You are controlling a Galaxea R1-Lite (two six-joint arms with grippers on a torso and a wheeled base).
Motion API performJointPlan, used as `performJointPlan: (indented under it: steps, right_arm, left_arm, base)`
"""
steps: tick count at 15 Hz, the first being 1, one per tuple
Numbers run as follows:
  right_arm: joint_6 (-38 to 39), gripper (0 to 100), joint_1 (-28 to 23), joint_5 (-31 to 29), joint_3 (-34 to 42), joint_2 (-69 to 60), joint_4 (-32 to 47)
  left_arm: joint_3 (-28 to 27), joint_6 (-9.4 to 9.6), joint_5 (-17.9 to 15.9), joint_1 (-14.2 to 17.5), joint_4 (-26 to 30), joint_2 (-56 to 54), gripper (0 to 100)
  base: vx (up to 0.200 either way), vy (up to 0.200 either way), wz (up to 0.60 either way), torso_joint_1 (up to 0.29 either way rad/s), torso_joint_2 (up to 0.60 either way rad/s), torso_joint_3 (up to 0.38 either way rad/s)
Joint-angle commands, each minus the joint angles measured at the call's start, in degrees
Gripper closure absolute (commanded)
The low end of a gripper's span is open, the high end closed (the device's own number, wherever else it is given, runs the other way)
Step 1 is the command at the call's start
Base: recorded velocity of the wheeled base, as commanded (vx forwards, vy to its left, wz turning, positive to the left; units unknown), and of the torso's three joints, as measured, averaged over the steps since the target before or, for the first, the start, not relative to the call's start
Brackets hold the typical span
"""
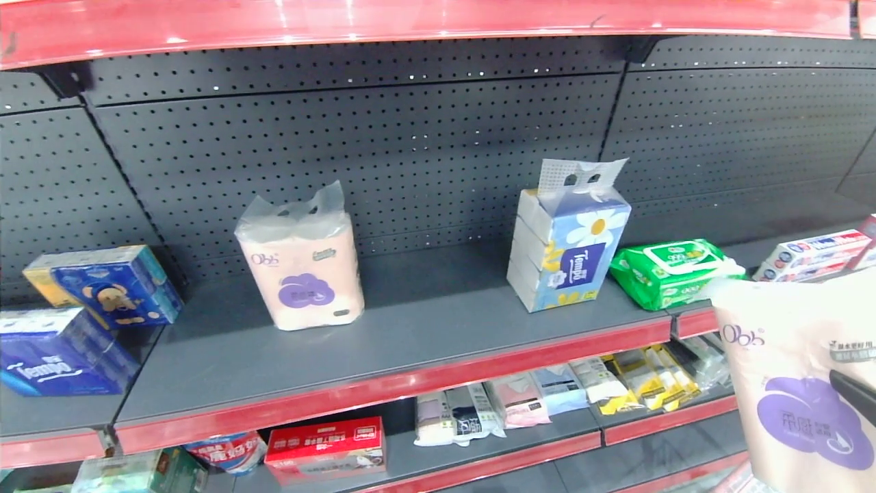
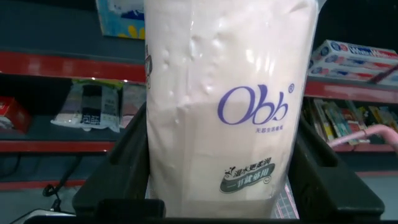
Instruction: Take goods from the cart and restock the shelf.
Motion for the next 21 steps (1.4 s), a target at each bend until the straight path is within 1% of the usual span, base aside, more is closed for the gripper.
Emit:
performJointPlan:
  steps: [1, 5, 7, 8, 10, 11, 13, 14, 15, 16, 17, 18, 19, 20, 21]
  right_arm:
    - [-0.01, 100, -0.10, -0.14, 0.34, 0.00, 0.05]
    - [0.51, 100, -1.86, 0.12, 1.13, -0.70, 0.05]
    - [2.89, 100, -1.86, 0.29, 1.21, -0.26, -0.30]
    - [4.91, 100, -1.33, 0.91, 1.30, -0.26, -0.39]
    - [6.58, 100, -1.15, 3.20, 1.21, -0.53, -0.48]
    - [6.40, 100, -1.51, 3.20, 1.30, -0.53, -0.48]
    - [6.93, 100, -1.77, 3.02, 1.13, -0.26, -0.57]
    - [7.46, 100, -3.09, 2.67, 0.60, 0.18, -0.57]
    - [7.63, 100, -4.32, 2.76, -0.19, 0.79, -0.57]
    - [7.63, 100, -5.55, 2.58, -3.44, 2.64, -0.57]
    - [7.46, 100, -6.25, 2.49, -5.47, 4.31, -0.57]
    - [7.28, 100, -6.69, 2.49, -6.78, 5.36, -0.57]
    - [7.19, 100, -6.96, 2.49, -9.16, 7.12, -0.65]
    - [7.19, 100, -6.96, 2.58, -10.04, 7.91, -0.65]
    - [7.28, 100, -6.96, 2.67, -11.00, 8.35, -0.74]
  left_arm:
    - [0.00, -0.01, -0.02, 0.02, -0.02, 0.00, 0]
    - [0.00, -0.01, -0.02, 0.02, -0.02, 0.09, 0]
    - [0.00, 0.08, -0.10, 0.02, -0.02, 0.26, 0]
    - [0.00, 0.08, -0.10, -0.07, -0.02, 1.05, 0]
    - [0.00, -0.01, -0.10, 0.11, -0.02, 3.87, 0]
    - [0.00, 0.25, -0.10, 0.72, -0.02, 5.27, 0]
    - [0.00, 0.25, -0.72, 0.46, -0.02, 6.24, 0]
    - [0.00, 1.13, -1.51, -1.56, -0.02, 6.06, 0]
    - [-0.26, 1.92, -1.51, -3.06, -0.28, 5.71, 0]
    - [-10.81, -0.36, -0.37, -3.41, -0.72, 14.24, 0]
    - [-16.70, -7.13, 1.04, -3.32, -0.90, 23.91, 0]
    - [-18.37, -8.71, 1.57, -3.32, -1.60, 28.92, 0]
    - [-19.69, -7.92, 2.27, -2.62, -5.64, 38.23, 0]
    - [-20.57, -7.74, 2.80, -1.21, -8.72, 43.86, 0]
    - [-21.71, -7.48, 2.80, 3.27, -18.21, 56.87, 0]
  base:
    - [0.000, 0.000, 0.00, 0.000, 0.00, 0.000]
    - [0.000, 0.000, 0.00, 0.000, 0.00, 0.000]
    - [0.000, 0.000, 0.00, 0.000, 0.00, 0.000]
    - [0.000, 0.000, 0.00, 0.000, 0.00, 0.000]
    - [0.000, 0.000, 0.00, 0.000, 0.00, 0.000]
    - [0.000, 0.000, 0.00, 0.000, 0.00, 0.000]
    - [0.000, 0.000, 0.00, 0.000, 0.00, 0.000]
    - [0.000, 0.000, 0.00, 0.000, 0.00, 0.000]
    - [0.000, 0.000, 0.00, 0.000, 0.00, 0.000]
    - [0.000, 0.000, 0.00, 0.000, 0.00, 0.000]
    - [0.000, 0.000, 0.00, 0.000, 0.00, 0.000]
    - [0.000, 0.000, 0.00, 0.000, 0.00, 0.000]
    - [0.000, 0.000, 0.00, 0.000, 0.00, 0.000]
    - [0.000, 0.000, 0.00, 0.000, 0.00, 0.000]
    - [0.000, 0.000, 0.00, 0.000, 0.00, 0.000]
